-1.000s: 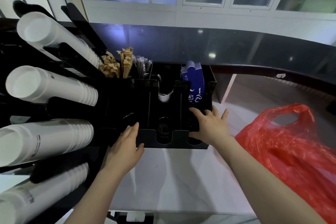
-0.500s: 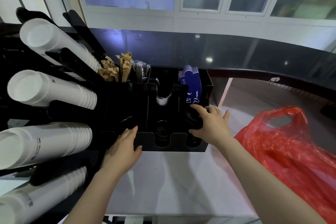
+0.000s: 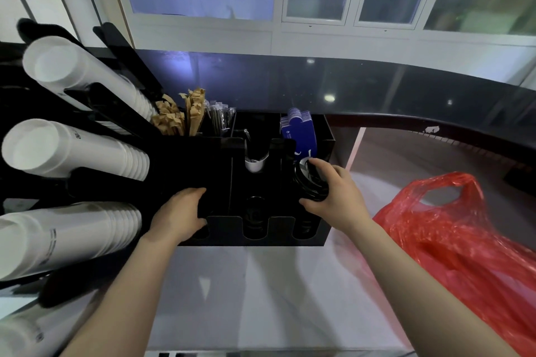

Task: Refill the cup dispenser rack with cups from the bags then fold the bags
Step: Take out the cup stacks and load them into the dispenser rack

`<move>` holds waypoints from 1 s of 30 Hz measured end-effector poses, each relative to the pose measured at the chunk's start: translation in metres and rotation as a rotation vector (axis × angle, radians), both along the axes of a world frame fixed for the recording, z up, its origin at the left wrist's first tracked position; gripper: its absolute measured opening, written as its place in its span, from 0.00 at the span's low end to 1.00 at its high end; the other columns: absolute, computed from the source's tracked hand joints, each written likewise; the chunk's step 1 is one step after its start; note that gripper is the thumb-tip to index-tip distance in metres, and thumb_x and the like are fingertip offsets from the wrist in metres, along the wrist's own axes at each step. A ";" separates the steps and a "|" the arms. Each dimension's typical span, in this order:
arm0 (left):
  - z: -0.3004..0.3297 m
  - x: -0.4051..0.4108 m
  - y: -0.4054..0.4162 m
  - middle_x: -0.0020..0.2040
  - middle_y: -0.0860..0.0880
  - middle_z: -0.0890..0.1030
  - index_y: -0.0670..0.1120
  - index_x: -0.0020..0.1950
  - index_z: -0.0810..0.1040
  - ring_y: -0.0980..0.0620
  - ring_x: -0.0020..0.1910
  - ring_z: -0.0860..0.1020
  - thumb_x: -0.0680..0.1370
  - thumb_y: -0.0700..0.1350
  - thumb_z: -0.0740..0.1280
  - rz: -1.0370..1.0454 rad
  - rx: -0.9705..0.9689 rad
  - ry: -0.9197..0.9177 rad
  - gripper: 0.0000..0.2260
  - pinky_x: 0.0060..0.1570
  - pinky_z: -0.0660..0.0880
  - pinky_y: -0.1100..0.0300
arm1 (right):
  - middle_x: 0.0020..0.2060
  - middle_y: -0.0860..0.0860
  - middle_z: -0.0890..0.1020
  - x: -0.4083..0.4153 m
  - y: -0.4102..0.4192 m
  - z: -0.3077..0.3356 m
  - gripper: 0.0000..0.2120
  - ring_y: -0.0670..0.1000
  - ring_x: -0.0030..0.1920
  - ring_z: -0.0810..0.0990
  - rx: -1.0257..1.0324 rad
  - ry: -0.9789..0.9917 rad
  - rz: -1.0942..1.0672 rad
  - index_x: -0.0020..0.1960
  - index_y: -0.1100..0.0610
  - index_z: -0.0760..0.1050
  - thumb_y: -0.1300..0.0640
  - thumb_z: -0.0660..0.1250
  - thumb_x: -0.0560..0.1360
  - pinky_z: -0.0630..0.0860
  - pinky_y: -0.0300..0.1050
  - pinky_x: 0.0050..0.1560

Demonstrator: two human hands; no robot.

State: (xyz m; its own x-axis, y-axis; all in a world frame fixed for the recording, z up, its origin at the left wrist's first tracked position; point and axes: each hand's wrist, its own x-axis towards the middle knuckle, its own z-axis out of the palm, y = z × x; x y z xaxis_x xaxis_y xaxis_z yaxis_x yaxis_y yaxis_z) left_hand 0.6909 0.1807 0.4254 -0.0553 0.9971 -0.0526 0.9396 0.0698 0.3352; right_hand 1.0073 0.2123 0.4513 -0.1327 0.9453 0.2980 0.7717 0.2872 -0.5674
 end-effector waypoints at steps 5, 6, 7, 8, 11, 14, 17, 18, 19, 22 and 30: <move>0.003 -0.004 0.017 0.77 0.44 0.57 0.50 0.78 0.52 0.44 0.74 0.59 0.69 0.49 0.75 -0.018 -0.183 0.051 0.44 0.69 0.66 0.49 | 0.61 0.50 0.72 -0.001 0.000 0.002 0.40 0.52 0.60 0.73 0.001 0.002 0.007 0.70 0.38 0.62 0.49 0.78 0.63 0.74 0.46 0.60; 0.004 -0.005 0.019 0.77 0.43 0.56 0.51 0.78 0.51 0.43 0.74 0.58 0.69 0.50 0.75 -0.017 -0.220 0.054 0.45 0.69 0.66 0.48 | 0.61 0.50 0.72 -0.001 -0.001 0.003 0.40 0.52 0.60 0.73 0.002 0.004 0.011 0.70 0.38 0.62 0.50 0.78 0.64 0.74 0.46 0.60; 0.005 -0.005 0.021 0.77 0.43 0.57 0.51 0.78 0.51 0.43 0.74 0.60 0.68 0.50 0.75 -0.017 -0.244 0.049 0.46 0.68 0.67 0.49 | 0.61 0.50 0.71 -0.001 -0.001 0.003 0.40 0.52 0.61 0.72 0.003 0.002 0.016 0.70 0.38 0.62 0.50 0.78 0.64 0.74 0.46 0.60; 0.005 -0.006 0.022 0.76 0.43 0.60 0.51 0.78 0.51 0.43 0.72 0.63 0.68 0.49 0.75 -0.014 -0.253 0.039 0.46 0.66 0.69 0.50 | 0.62 0.50 0.71 -0.001 -0.002 0.003 0.40 0.52 0.61 0.72 0.003 -0.002 0.020 0.70 0.38 0.62 0.49 0.77 0.64 0.73 0.46 0.60; 0.005 -0.007 0.021 0.71 0.44 0.66 0.51 0.77 0.53 0.45 0.64 0.71 0.66 0.46 0.76 0.024 -0.206 -0.008 0.45 0.57 0.75 0.53 | 0.62 0.49 0.71 -0.002 -0.005 0.002 0.40 0.52 0.61 0.71 0.005 -0.011 0.028 0.69 0.37 0.61 0.49 0.77 0.64 0.74 0.46 0.59; 0.005 -0.012 0.018 0.68 0.44 0.69 0.50 0.76 0.56 0.46 0.61 0.73 0.66 0.46 0.76 0.064 -0.083 -0.080 0.43 0.55 0.76 0.56 | 0.61 0.49 0.71 -0.003 -0.007 0.001 0.40 0.52 0.60 0.72 0.003 0.001 0.040 0.69 0.37 0.62 0.49 0.77 0.64 0.74 0.45 0.59; 0.011 -0.016 0.017 0.69 0.44 0.68 0.50 0.75 0.59 0.46 0.61 0.73 0.65 0.47 0.77 0.086 0.018 -0.134 0.43 0.52 0.75 0.57 | 0.61 0.49 0.71 -0.004 -0.008 0.000 0.40 0.51 0.60 0.72 0.009 0.000 0.048 0.70 0.38 0.62 0.49 0.77 0.64 0.73 0.43 0.58; 0.012 -0.017 0.017 0.68 0.43 0.68 0.51 0.74 0.59 0.45 0.60 0.73 0.65 0.47 0.77 0.095 0.036 -0.150 0.42 0.50 0.74 0.58 | 0.61 0.49 0.71 -0.005 -0.008 0.000 0.39 0.51 0.60 0.72 0.011 0.002 0.049 0.70 0.38 0.62 0.49 0.77 0.64 0.72 0.42 0.57; 0.013 -0.017 0.016 0.68 0.43 0.69 0.51 0.74 0.60 0.45 0.60 0.74 0.65 0.47 0.77 0.105 0.053 -0.165 0.42 0.48 0.73 0.59 | 0.60 0.49 0.71 -0.006 -0.009 0.000 0.39 0.50 0.59 0.72 0.013 0.006 0.052 0.70 0.38 0.62 0.49 0.77 0.64 0.71 0.40 0.56; 0.015 -0.016 0.011 0.66 0.43 0.70 0.52 0.72 0.61 0.46 0.58 0.74 0.65 0.48 0.77 0.137 0.116 -0.232 0.40 0.47 0.71 0.59 | 0.60 0.48 0.71 -0.009 -0.010 0.002 0.39 0.50 0.59 0.72 0.024 0.021 0.061 0.70 0.38 0.63 0.50 0.77 0.64 0.69 0.38 0.55; 0.028 0.006 -0.010 0.68 0.49 0.69 0.55 0.71 0.67 0.52 0.63 0.69 0.66 0.48 0.77 0.080 0.265 -0.460 0.35 0.58 0.66 0.61 | 0.60 0.47 0.71 -0.016 -0.012 0.004 0.39 0.45 0.58 0.70 0.017 0.071 0.092 0.70 0.38 0.63 0.49 0.77 0.63 0.66 0.35 0.55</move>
